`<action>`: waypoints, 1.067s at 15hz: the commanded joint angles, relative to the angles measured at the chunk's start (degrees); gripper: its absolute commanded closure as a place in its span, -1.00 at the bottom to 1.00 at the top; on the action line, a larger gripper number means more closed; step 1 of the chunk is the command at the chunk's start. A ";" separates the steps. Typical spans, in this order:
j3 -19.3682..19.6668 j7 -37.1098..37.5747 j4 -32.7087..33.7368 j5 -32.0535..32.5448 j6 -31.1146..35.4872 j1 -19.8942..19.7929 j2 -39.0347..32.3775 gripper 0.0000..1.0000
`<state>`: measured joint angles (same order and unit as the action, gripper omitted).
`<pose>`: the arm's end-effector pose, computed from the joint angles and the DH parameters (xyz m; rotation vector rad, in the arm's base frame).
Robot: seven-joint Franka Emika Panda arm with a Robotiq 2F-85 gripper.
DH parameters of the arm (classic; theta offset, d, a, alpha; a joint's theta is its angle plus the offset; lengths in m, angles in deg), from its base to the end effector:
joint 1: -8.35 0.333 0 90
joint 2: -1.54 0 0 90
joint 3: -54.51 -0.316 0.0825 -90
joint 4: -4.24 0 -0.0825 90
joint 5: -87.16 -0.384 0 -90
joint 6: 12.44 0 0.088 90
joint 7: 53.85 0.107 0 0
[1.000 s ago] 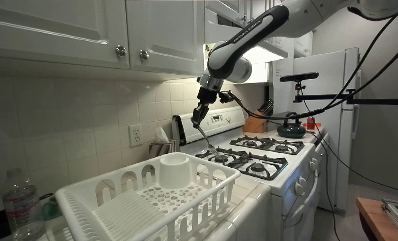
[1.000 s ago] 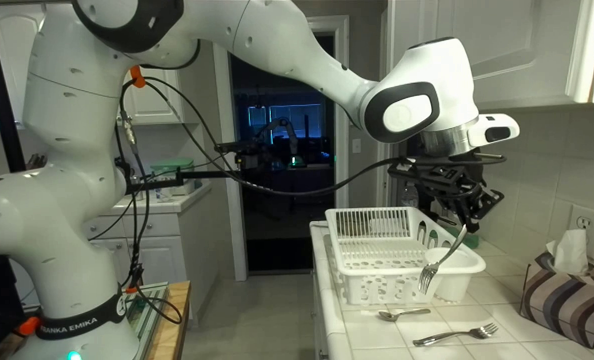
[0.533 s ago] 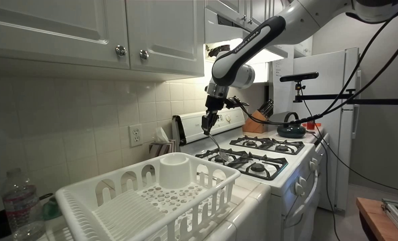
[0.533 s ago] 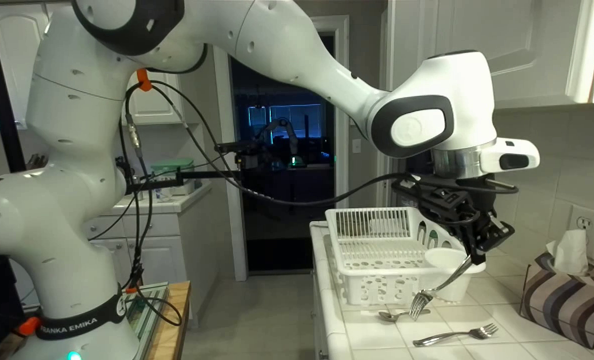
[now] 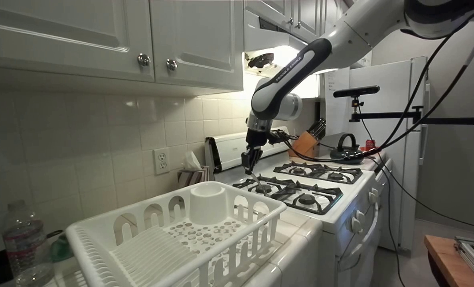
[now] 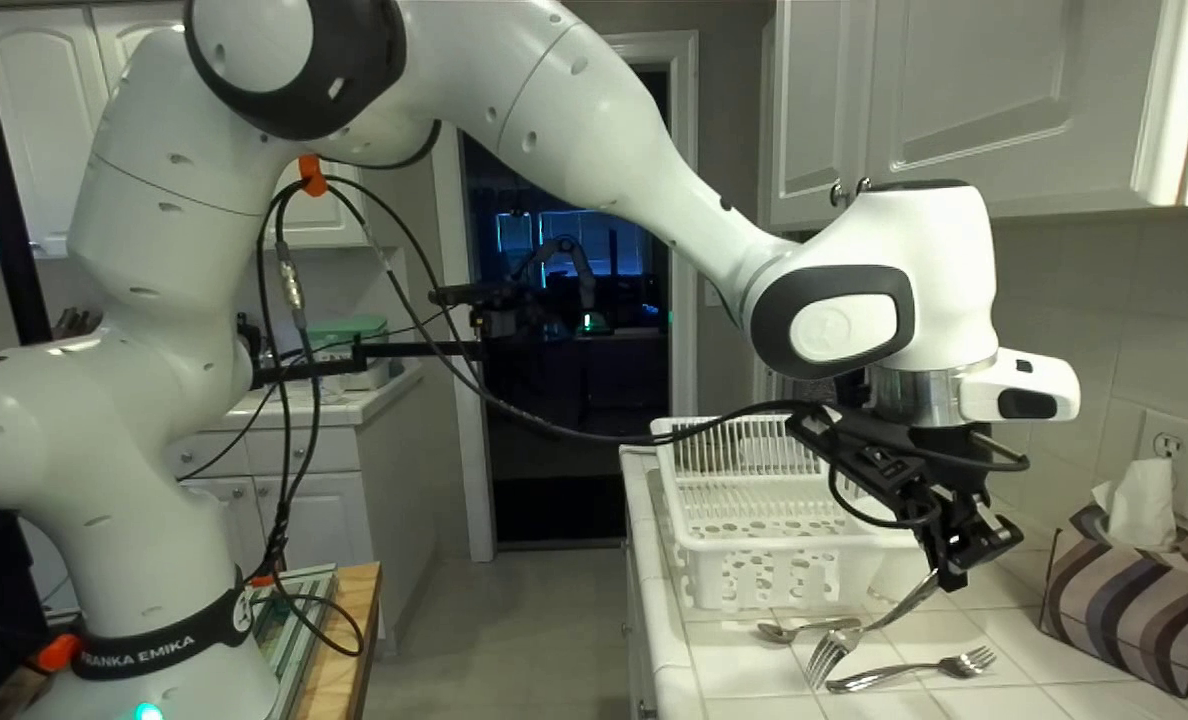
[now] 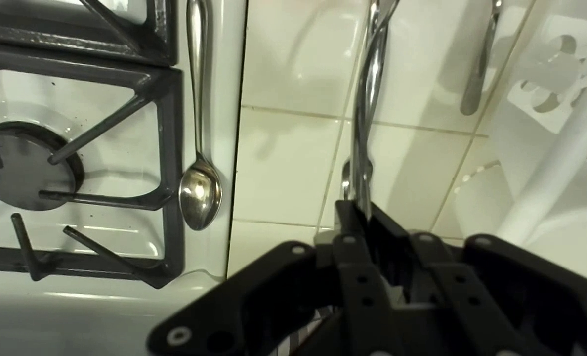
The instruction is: Pick up the two folks from the dish dryer and put them on the counter
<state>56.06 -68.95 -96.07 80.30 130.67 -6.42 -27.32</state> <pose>0.6585 -0.1915 0.3088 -3.1102 0.1608 -0.3969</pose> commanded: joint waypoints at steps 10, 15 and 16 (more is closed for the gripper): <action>0.75 1.89 1.72 0.42 10.09 -0.20 -6.72 0.95; 1.14 3.43 3.08 0.62 12.15 -0.18 -9.19 0.95; 1.18 3.77 3.27 0.61 12.49 -0.17 -9.61 0.95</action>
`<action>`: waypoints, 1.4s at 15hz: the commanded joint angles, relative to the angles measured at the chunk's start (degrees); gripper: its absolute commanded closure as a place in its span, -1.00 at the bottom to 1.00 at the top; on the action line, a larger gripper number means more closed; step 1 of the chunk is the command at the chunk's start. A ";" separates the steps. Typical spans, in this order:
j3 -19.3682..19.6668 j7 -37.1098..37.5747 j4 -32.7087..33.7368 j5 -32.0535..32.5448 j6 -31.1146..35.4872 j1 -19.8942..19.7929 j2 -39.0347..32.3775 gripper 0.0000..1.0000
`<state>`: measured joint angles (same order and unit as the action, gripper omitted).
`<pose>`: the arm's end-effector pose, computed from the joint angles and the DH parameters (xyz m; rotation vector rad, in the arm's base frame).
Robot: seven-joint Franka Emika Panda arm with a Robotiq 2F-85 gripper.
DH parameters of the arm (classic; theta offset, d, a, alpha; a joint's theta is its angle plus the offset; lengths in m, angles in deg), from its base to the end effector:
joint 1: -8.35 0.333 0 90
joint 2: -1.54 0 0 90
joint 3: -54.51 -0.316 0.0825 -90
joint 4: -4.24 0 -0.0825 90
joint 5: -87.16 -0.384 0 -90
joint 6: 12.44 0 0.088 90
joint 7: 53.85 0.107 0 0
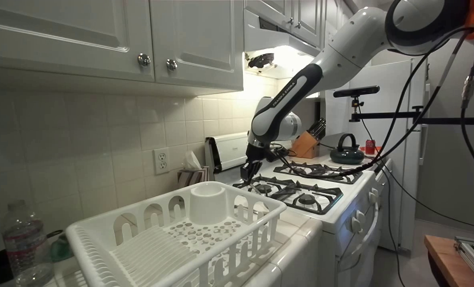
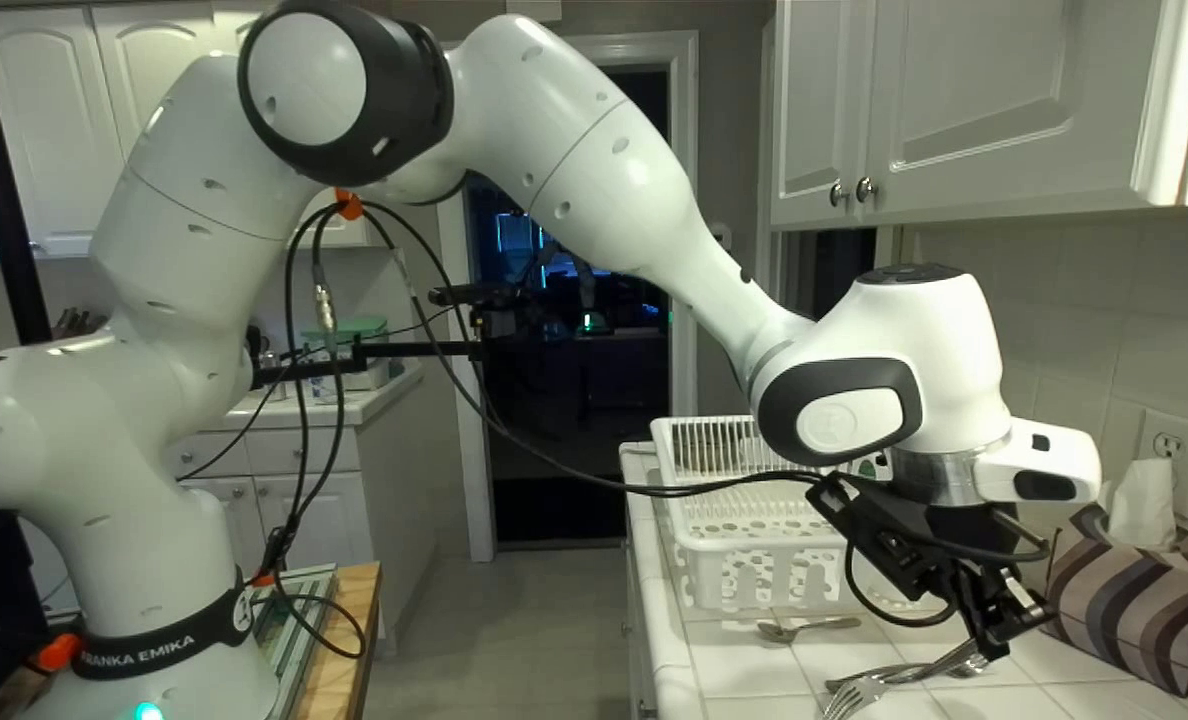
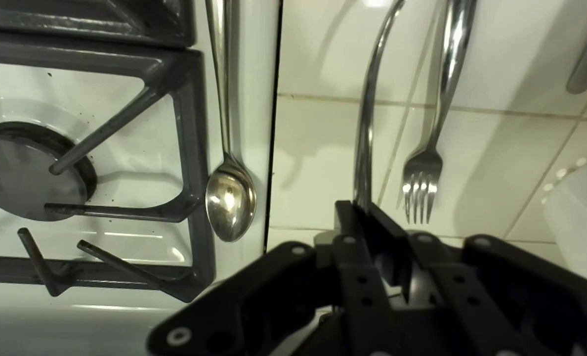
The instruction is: Pick up the two folks from the dish dryer and put them on the counter
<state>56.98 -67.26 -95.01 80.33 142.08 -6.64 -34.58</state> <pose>0.6672 -0.2101 0.2524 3.0433 -0.2395 0.5163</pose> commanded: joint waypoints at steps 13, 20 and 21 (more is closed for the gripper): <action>0.49 5.85 4.96 0.47 0.83 0.02 -8.20 0.95; -1.24 4.78 3.50 -0.60 1.75 -1.04 -5.41 0.63; -1.51 4.66 2.67 -0.69 1.69 -1.08 -4.16 0.28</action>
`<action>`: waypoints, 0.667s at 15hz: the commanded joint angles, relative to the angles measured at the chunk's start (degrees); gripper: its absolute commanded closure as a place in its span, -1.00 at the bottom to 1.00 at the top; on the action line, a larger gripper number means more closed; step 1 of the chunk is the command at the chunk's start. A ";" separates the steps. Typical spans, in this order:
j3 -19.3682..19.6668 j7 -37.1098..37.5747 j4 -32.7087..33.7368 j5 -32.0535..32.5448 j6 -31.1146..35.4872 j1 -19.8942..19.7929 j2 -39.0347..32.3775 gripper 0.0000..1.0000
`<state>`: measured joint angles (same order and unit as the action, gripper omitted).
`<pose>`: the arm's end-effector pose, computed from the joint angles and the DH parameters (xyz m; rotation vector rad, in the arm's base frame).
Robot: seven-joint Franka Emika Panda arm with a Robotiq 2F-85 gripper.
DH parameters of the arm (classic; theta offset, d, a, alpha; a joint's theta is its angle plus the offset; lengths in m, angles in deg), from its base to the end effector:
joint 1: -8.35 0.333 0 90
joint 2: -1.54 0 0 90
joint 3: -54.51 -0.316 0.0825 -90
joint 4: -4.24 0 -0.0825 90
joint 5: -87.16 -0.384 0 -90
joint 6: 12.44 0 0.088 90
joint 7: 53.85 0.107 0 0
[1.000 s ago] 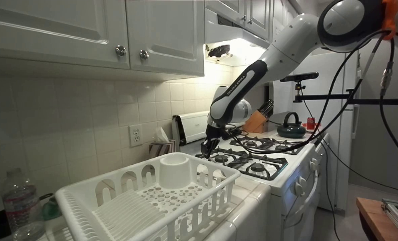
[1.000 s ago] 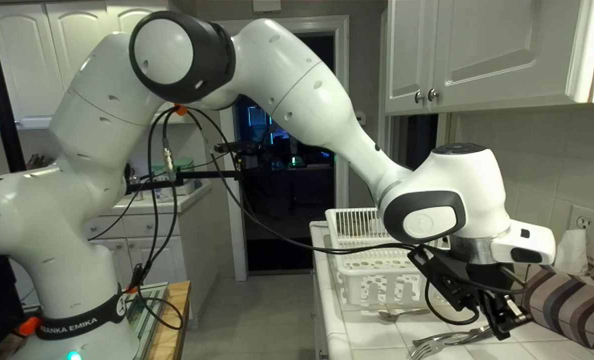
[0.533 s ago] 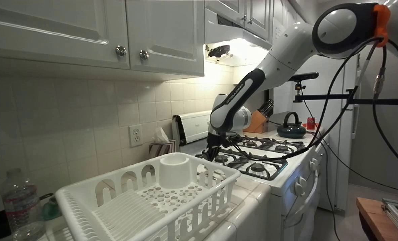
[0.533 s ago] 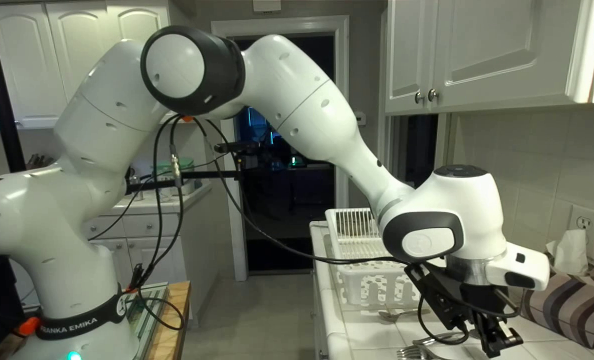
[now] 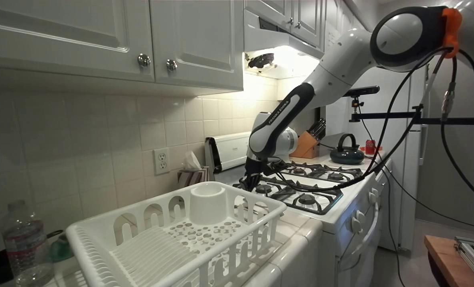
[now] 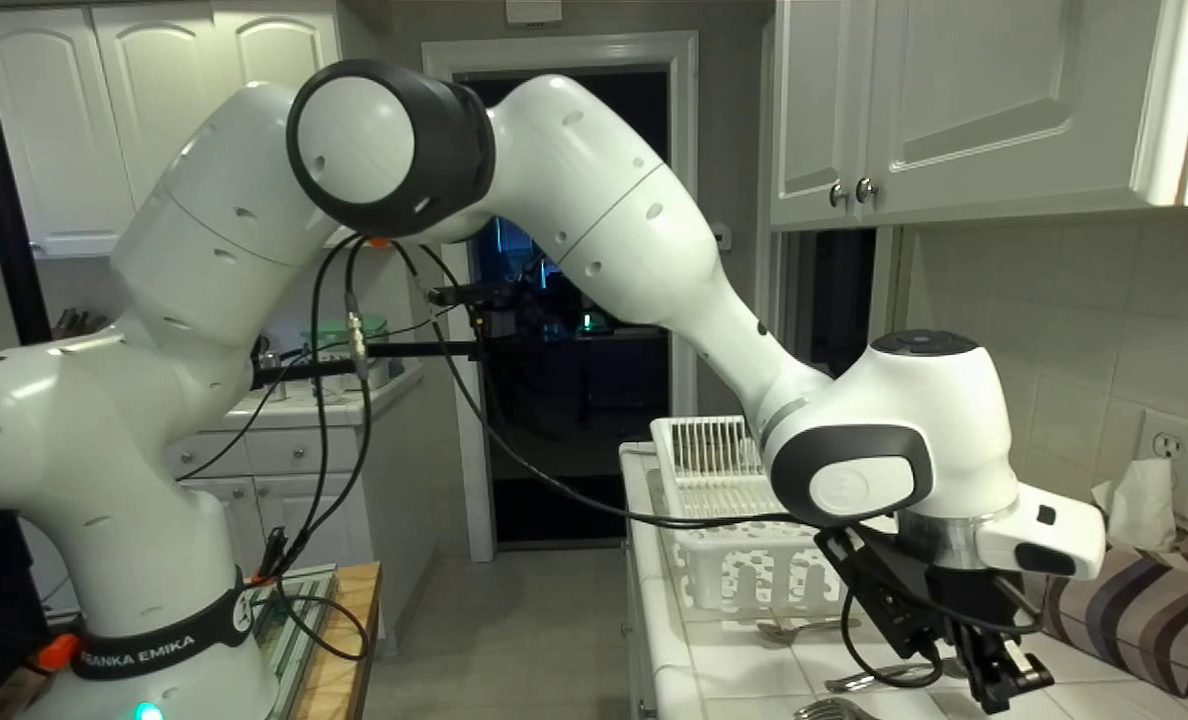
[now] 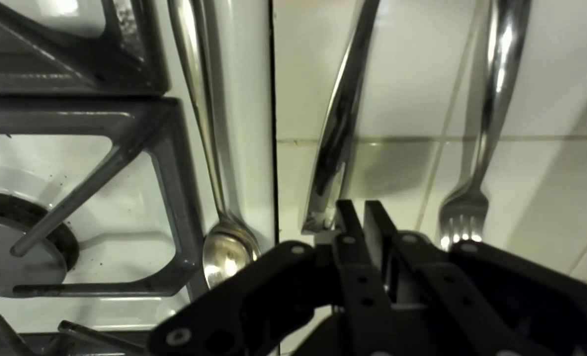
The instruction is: Pick up the two folks from the dish dryer and put them on the counter
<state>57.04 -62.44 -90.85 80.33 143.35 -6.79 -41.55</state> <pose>0.6764 -0.2153 0.2012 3.0482 -0.3722 0.4782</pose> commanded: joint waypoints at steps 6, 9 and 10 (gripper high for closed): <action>1.62 1.43 -6.35 2.14 -5.44 1.74 12.19 -0.52; 2.81 1.87 -9.30 3.28 -10.89 2.85 17.52 -0.96; 3.02 2.02 -10.44 3.66 -12.56 3.17 19.24 -0.99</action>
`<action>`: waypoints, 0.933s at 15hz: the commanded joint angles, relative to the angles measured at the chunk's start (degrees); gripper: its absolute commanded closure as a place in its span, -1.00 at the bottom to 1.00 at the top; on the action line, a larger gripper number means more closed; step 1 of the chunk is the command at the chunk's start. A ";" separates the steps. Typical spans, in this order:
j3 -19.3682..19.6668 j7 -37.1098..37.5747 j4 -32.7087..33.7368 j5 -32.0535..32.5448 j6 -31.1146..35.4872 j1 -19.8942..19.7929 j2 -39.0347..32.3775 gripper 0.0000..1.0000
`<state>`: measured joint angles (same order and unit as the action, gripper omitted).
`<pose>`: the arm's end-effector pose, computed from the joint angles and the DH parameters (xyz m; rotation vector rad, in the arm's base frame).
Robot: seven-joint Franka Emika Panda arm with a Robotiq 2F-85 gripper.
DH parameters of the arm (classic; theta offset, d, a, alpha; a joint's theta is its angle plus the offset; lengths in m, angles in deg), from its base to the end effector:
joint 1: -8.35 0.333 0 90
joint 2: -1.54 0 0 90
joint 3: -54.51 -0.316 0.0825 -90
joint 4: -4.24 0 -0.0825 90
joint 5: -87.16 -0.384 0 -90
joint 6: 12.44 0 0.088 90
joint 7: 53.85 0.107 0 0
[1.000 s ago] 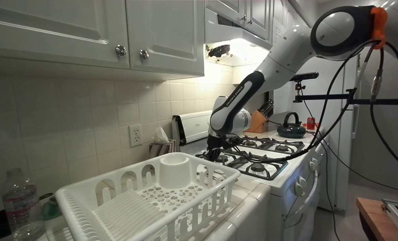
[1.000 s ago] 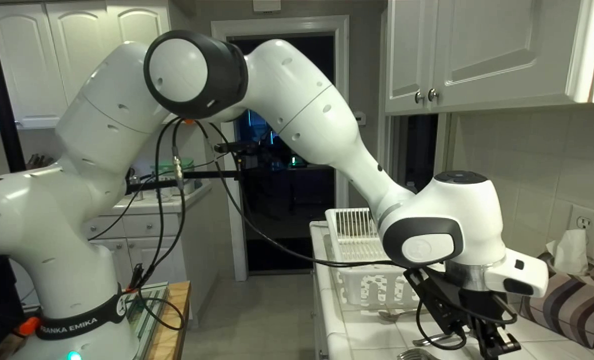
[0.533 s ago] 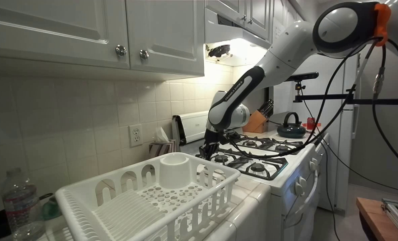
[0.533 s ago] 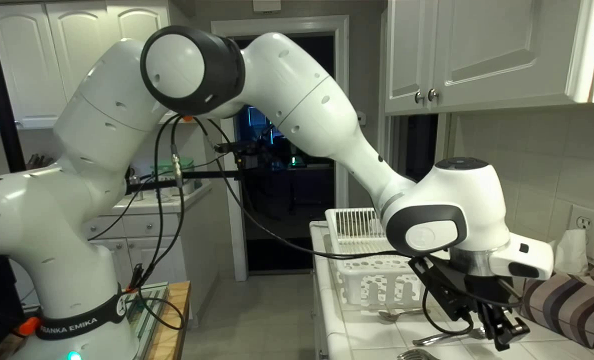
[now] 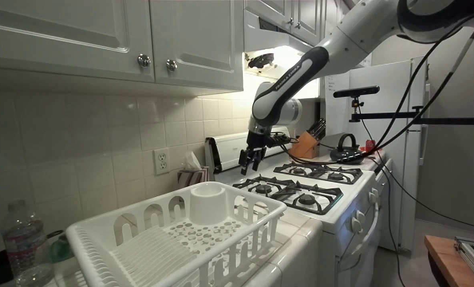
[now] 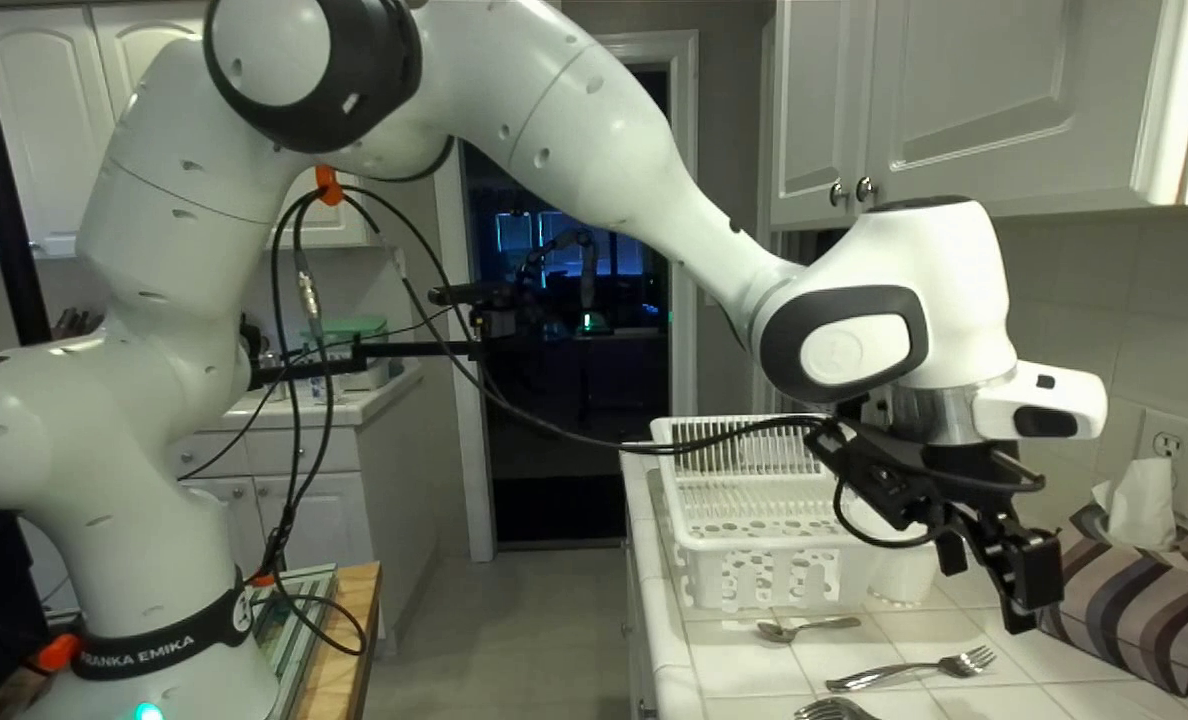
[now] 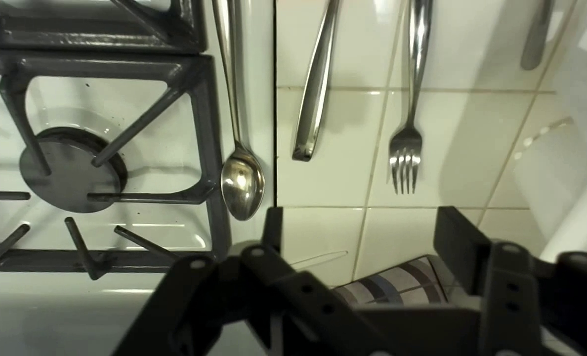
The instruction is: Pick up the two folks from the dish dryer and put them on the counter
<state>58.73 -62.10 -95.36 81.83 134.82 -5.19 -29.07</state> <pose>0.6622 -0.2074 0.3024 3.0467 -0.3377 0.4598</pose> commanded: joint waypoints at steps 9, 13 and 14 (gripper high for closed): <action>4.79 13.27 -11.95 7.59 -7.40 6.12 13.15 -1.00; 5.26 16.35 -14.43 8.46 -7.43 7.12 15.34 -1.00; 5.32 16.40 -14.44 8.47 -7.43 7.11 15.35 -1.00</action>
<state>64.34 -45.71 -109.90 90.20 127.51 2.23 -13.72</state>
